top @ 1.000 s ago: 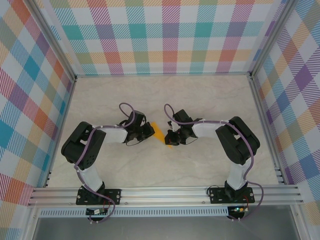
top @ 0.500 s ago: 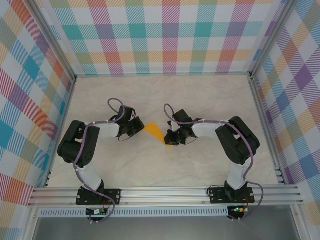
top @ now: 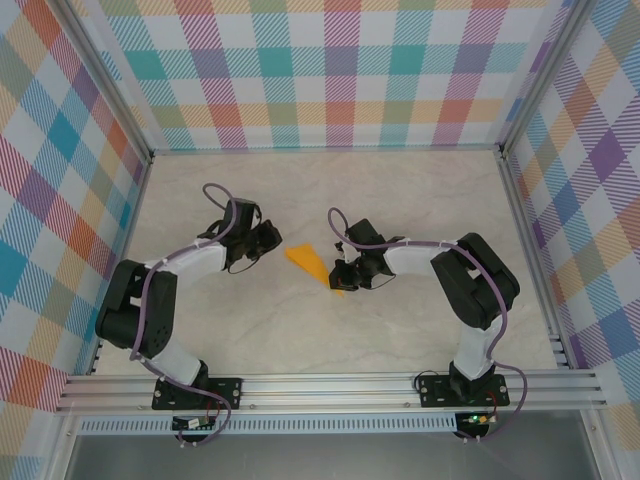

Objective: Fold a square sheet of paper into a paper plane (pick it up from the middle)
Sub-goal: Fold the wing for the fifth time at the center of the table.

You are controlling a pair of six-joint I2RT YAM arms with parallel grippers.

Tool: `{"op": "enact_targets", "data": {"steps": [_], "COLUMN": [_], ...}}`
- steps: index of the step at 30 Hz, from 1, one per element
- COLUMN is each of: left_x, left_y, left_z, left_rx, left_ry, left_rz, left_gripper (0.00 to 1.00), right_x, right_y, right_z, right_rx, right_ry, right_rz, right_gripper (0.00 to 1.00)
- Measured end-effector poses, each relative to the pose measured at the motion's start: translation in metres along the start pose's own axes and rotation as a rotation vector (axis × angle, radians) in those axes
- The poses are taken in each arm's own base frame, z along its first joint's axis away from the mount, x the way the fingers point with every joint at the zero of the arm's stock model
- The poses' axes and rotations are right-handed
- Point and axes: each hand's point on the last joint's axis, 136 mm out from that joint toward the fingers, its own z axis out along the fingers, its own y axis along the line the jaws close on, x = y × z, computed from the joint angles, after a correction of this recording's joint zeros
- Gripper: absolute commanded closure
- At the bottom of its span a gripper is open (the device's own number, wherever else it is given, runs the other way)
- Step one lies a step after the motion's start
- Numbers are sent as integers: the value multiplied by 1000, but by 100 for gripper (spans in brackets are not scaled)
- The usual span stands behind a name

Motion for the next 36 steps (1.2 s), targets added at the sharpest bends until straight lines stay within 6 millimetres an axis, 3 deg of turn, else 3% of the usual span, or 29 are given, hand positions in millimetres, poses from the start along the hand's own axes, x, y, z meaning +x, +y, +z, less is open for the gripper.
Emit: {"op": "enact_targets", "data": {"steps": [6,14,28,36], "left_x": [38,81,79,77], "left_y": [-20,-4,2,2], "left_z": [11,44,50,52], "left_rx": [65,15,-29,-47], "left_ry": [103,244,236,243], "left_rz": [38,39,41,33], "left_gripper": [92,93,94,94], "right_x": [0,0,2,-22], "right_y": [1,1,8,45], "right_z": [0,0,-8,-1], "right_rx": [1,2,35,27], "right_ry": [2,3,38,31], "right_rz": [2,2,-12,-97], "right_gripper": [96,96,95,95]}}
